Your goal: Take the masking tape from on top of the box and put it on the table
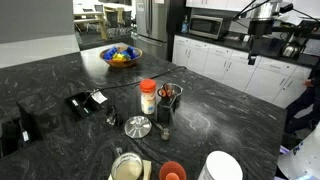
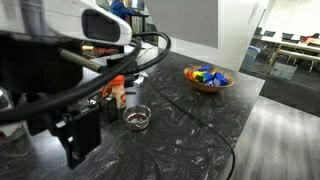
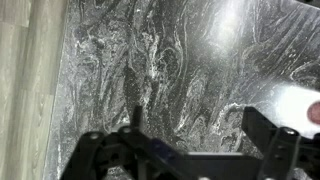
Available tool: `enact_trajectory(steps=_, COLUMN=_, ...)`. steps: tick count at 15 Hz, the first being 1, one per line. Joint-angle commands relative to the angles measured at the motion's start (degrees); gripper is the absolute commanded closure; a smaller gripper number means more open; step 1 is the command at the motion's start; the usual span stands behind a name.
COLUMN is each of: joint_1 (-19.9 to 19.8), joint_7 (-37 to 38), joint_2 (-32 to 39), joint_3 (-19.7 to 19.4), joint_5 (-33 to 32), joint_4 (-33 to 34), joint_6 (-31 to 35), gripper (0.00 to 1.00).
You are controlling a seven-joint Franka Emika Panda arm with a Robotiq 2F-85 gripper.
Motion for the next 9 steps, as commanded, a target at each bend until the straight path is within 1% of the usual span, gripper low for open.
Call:
enact_trajectory(steps=1, joint_1=-0.6, joint_7=-0.2, joint_2=0.1, joint_3=0.5, joint_5=0.2, joint_4=0.2, joint_6=-0.1, gripper=0.00)
enact_trajectory(steps=3, joint_1=-0.6, joint_7=-0.2, joint_2=0.1, joint_3=0.5, joint_5=0.2, joint_4=0.2, joint_6=-0.1, gripper=0.00)
enact_trajectory(steps=5, joint_1=0.2, joint_7=-0.9, joint_2=0.1, joint_3=0.9, joint_5=1.0, joint_4=0.1, joint_6=-0.4, gripper=0.00)
enact_trajectory(steps=6, joint_1=1.0, joint_7=-1.6, joint_2=-0.1, joint_3=1.4, joint_5=1.5, joint_4=-0.1, joint_6=0.1, gripper=0.00)
enact_trajectory(steps=9, joint_1=5.1, joint_7=-5.2, joint_2=-0.7, joint_3=4.9, joint_5=2.1, joint_4=-0.9, joint_6=3.1, gripper=0.00)
